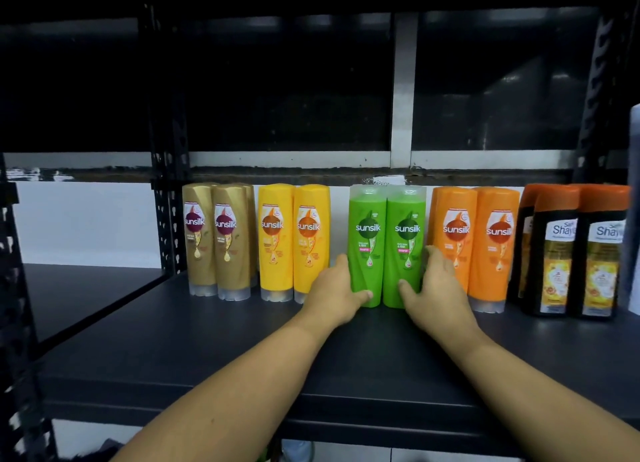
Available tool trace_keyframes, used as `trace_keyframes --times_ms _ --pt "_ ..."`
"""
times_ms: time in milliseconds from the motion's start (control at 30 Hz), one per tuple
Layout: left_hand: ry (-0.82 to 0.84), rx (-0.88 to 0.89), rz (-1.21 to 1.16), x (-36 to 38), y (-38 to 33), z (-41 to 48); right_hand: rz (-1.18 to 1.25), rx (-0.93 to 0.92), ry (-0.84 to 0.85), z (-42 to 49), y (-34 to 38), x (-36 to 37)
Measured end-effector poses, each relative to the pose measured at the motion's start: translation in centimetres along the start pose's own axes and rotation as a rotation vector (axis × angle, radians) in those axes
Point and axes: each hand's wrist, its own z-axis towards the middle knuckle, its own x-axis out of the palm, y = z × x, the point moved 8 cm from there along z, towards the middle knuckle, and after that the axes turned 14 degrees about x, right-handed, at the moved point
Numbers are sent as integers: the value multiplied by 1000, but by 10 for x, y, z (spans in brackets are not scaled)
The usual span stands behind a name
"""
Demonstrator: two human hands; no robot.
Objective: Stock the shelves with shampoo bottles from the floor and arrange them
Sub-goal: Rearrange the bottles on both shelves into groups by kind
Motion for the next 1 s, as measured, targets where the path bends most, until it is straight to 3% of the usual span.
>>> trace_keyframes --times_ms 100,267,367,433,567,667,867,1000 --pt "86 23 17 -14 -4 -15 -57 -139 -59 -14 18 -11" --pt "345 66 171 -44 9 -62 -157 -334 465 -52 45 27" --pt "485 59 224 -67 21 -92 -228 -323 707 -74 52 45" --pt "510 23 213 -83 33 -107 -302 -325 825 -88 56 56" --pt "487 -16 199 -106 59 -121 -419 -333 908 -101 65 68" --pt "443 -31 220 -116 73 -122 -410 -300 882 -103 72 77" --pt "96 -60 179 -139 84 -93 -7 -221 434 -79 111 77" --pt "-74 -82 117 -144 84 -64 188 -91 316 -58 121 91"
